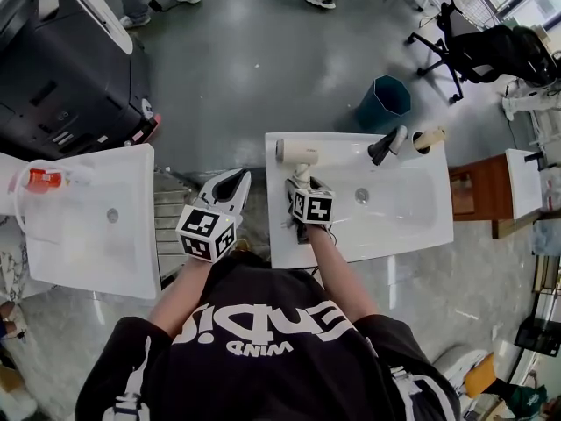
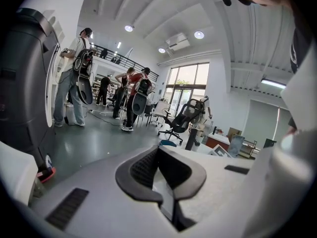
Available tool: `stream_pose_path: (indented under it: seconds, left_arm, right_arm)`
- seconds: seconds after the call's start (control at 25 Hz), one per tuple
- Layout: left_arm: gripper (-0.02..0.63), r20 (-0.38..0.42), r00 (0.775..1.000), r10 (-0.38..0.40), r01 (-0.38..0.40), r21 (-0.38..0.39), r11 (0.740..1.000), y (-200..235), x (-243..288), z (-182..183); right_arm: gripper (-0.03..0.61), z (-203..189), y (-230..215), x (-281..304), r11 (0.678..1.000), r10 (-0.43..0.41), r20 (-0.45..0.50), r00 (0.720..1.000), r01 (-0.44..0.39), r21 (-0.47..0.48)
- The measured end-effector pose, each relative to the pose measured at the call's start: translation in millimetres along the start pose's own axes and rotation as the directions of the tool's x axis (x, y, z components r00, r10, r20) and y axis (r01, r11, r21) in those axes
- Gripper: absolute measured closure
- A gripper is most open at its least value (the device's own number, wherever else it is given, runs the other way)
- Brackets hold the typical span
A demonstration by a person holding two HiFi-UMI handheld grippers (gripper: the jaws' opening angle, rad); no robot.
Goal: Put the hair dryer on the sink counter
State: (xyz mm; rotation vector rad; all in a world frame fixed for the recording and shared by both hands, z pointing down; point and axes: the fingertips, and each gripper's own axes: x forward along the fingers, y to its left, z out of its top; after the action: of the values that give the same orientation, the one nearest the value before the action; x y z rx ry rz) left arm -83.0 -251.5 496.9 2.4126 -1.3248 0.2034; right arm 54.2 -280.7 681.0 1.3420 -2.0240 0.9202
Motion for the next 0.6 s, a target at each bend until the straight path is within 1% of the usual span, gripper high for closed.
stream_pose_path:
  seconds: [0.24,0.36,0.48,0.6]
  left_arm:
    - [0.606,0.001,1.000,0.000,0.000,0.002,1.000,-0.6,-2.2,-1.2]
    - [0.606,0.004,1.000,-0.002,0.002,0.004,1.000,-1.2,-2.8,-2.3]
    - [0.606,0.008,1.000,-0.003,0.003,0.006,1.000,-3.4,-3.1,-2.4]
    - [0.606,0.013,1.000,-0.005,0.004,0.009,1.000,-4.1,-4.5,-0.3]
  right_arm:
    - [0.287,5.8,-0.4,-7.7,1.000,0.009,0.028,1.000,-0.009,-0.009]
    - [0.287,11.6,2.6,-15.3,1.000,0.028,0.052,0.998,-0.028,-0.006]
    - [0.287,22.1,4.2,-29.3,0.999,0.048,0.090,0.995,-0.048,-0.002]
    - [0.287,38.7,5.5,-50.6,0.998,0.055,0.151,0.987,-0.055,-0.002]
